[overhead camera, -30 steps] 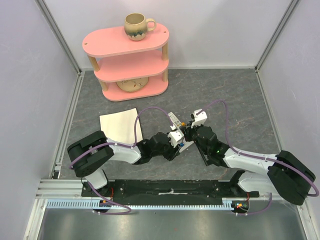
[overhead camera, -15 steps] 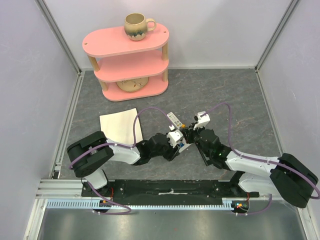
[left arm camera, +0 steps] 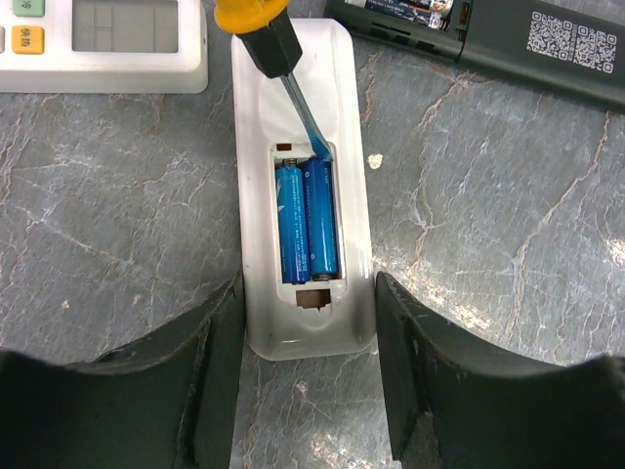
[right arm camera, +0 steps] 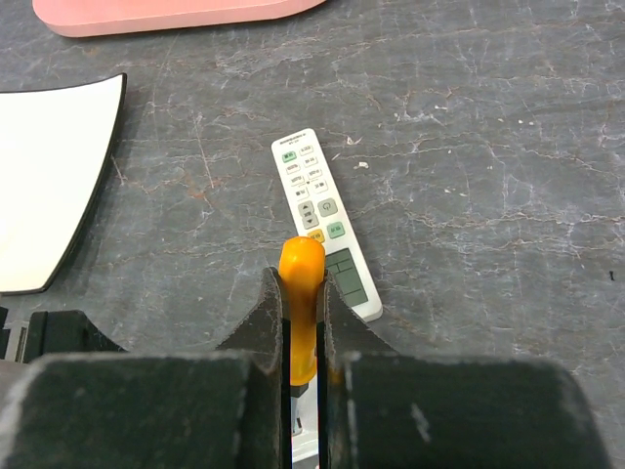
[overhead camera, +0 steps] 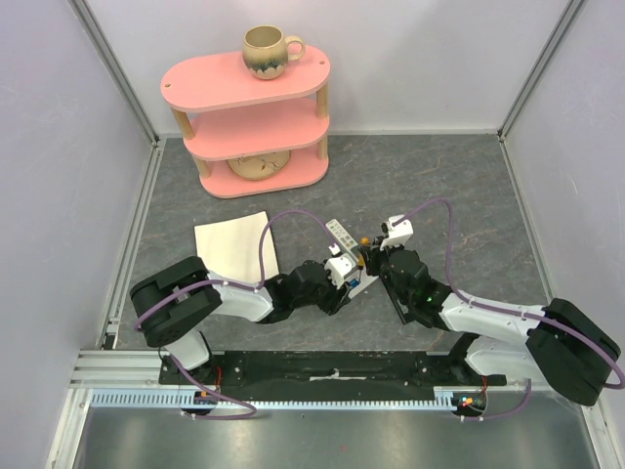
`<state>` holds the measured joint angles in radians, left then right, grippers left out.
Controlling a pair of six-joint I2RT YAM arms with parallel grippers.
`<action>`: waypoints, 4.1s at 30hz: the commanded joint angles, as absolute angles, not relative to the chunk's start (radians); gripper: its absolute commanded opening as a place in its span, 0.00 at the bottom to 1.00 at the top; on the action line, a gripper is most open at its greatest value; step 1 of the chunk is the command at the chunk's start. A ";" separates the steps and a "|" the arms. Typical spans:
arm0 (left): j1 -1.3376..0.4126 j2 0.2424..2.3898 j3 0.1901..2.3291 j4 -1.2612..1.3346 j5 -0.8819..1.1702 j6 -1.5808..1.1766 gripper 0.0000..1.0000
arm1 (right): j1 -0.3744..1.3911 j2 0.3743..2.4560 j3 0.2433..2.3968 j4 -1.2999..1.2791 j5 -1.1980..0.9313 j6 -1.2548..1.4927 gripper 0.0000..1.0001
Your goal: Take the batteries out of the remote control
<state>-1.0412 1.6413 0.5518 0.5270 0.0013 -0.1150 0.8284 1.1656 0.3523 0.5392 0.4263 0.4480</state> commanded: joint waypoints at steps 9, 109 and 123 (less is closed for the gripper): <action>-1.040 1.631 0.508 0.419 -0.049 -0.146 0.02 | 0.822 1.226 0.410 0.388 0.413 0.330 0.00; -1.060 1.686 0.454 0.348 -0.169 -0.284 0.68 | 0.818 1.074 0.292 0.738 0.235 0.410 0.00; -1.135 1.723 0.445 0.324 -0.255 -0.322 0.47 | 0.787 1.157 0.310 0.782 0.209 0.414 0.00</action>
